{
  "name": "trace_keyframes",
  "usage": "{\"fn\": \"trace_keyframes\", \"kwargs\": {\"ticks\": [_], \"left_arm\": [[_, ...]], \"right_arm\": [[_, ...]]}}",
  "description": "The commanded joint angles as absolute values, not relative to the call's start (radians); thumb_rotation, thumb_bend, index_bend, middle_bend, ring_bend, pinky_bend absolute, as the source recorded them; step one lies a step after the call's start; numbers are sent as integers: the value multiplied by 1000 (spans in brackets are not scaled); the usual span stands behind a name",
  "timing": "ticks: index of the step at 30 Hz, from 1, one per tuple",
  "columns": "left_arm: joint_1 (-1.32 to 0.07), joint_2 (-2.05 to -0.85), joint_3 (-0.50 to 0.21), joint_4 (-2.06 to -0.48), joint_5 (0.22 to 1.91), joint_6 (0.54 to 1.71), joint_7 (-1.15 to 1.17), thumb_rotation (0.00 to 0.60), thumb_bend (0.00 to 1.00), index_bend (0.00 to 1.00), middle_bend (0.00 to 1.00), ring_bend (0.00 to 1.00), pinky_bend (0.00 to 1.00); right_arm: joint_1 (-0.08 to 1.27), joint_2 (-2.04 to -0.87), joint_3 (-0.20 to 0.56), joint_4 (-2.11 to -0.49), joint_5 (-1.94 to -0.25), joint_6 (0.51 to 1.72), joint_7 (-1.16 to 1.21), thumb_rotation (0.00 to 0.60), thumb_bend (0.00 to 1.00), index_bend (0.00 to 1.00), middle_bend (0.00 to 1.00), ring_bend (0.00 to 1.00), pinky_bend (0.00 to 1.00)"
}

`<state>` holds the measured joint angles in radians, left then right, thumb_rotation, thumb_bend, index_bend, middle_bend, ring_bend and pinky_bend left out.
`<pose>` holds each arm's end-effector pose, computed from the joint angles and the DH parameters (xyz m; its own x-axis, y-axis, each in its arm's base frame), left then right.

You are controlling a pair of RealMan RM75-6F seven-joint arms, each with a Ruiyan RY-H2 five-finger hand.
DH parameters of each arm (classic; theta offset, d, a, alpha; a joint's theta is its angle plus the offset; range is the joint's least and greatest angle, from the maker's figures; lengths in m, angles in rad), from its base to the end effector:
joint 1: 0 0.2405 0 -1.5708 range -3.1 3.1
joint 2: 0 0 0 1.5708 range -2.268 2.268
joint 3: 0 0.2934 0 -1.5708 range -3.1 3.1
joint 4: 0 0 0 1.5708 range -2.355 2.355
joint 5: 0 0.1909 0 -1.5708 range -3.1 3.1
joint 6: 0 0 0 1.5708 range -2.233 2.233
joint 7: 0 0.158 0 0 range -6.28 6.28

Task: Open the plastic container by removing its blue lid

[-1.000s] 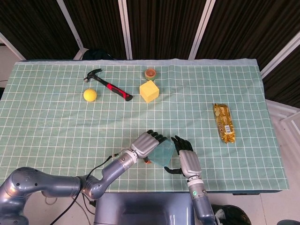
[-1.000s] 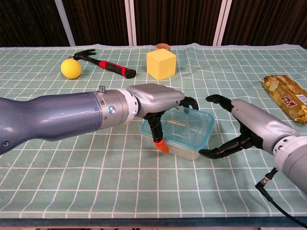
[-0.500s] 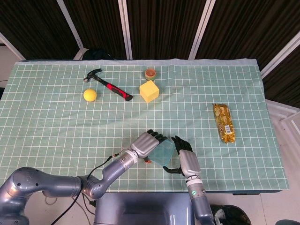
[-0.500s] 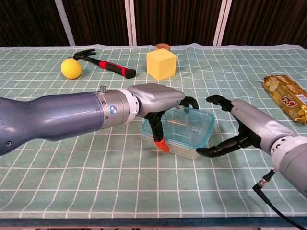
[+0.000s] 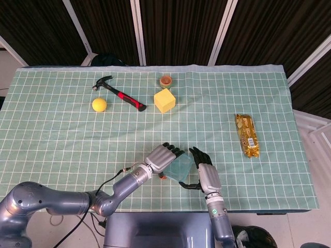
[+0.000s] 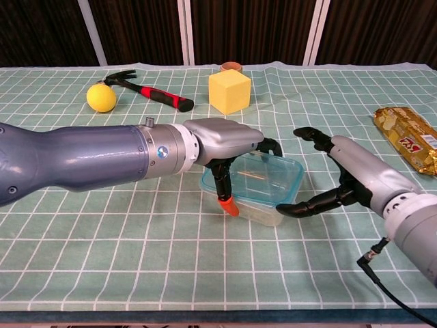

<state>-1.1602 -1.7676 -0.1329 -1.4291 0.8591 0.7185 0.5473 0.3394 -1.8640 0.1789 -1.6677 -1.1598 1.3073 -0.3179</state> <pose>-0.0285 0.3596 -0.1172 0.6524 0.3682 0.6624 0.6581 -0.7086 -0.2544 -0.1828 -0.2552 -0.0547 -0.1181 -0.2330 0.9653 -0.9928 0.0078 -0.1196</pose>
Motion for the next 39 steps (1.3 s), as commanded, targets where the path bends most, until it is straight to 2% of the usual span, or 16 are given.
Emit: {"fn": "trace_keyframes", "kwargs": {"ticks": [1, 39], "left_arm": [[-1163, -1766, -133, -1432, 852, 719, 548, 600, 68, 189, 277, 287, 473], [-1193, -1770, -113, -1463, 828, 733, 549, 600, 68, 174, 263, 280, 457]], "right_arm": [[341, -1874, 180, -1659, -1174, 1312, -305, 600, 256, 0, 0, 0, 0], [385, -1927, 252, -1625, -1138, 1304, -319, 600, 256, 0, 0, 0, 0]]}}
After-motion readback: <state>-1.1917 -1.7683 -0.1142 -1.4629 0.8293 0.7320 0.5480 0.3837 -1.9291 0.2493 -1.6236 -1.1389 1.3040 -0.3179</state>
